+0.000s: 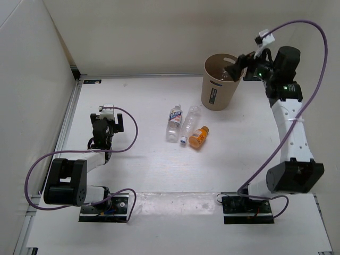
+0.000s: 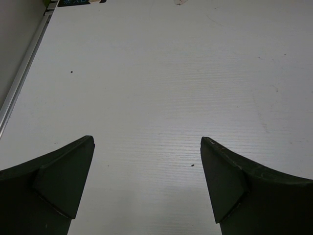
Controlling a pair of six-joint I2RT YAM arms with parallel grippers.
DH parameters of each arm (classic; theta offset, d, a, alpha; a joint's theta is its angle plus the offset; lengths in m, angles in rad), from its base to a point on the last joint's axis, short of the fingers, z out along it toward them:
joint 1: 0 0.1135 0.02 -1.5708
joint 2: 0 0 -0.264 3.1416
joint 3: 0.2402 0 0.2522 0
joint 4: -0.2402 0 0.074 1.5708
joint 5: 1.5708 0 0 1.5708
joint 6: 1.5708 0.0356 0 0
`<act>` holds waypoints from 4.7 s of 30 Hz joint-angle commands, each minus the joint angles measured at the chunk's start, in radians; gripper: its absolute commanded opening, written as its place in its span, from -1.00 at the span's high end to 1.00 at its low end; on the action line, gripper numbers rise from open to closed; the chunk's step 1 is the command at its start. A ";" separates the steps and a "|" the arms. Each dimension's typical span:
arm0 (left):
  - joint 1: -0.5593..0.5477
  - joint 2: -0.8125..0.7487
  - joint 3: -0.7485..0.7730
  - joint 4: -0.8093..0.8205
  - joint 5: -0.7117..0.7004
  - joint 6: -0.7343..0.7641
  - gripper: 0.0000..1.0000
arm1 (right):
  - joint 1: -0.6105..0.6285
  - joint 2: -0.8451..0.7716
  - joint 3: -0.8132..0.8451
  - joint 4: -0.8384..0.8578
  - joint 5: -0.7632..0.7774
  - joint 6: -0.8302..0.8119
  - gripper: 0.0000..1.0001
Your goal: Put the plastic bottles in the bin
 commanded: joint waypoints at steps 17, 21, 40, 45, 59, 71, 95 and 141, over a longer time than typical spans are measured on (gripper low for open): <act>0.006 -0.008 -0.014 0.020 0.003 -0.003 -1.00 | 0.123 -0.068 -0.354 -0.956 -0.378 -1.739 -0.81; 0.006 -0.008 -0.014 0.020 0.005 -0.006 -1.00 | 0.112 0.079 -0.235 -1.139 -0.373 -2.030 -0.81; 0.004 -0.008 -0.025 0.038 0.017 -0.003 -1.00 | 0.302 0.299 -0.259 -0.999 -0.190 -1.942 -0.81; 0.006 -0.008 -0.025 0.036 0.017 -0.005 -1.00 | 0.330 0.314 -0.267 -0.887 -0.181 -1.861 -0.81; 0.006 -0.007 -0.025 0.035 0.022 -0.006 -1.00 | 0.400 0.417 -0.268 -0.706 0.007 -1.650 -0.81; 0.011 -0.006 -0.023 0.033 0.023 -0.009 -1.00 | 0.440 0.437 -0.265 -0.668 0.087 -1.564 -0.48; 0.011 -0.007 -0.022 0.036 0.023 -0.009 -1.00 | 0.396 0.331 -0.242 -0.882 -0.078 -1.561 1.00; 0.012 -0.003 -0.025 0.039 0.025 -0.006 -1.00 | 0.100 0.509 0.600 -0.315 0.271 -0.089 1.00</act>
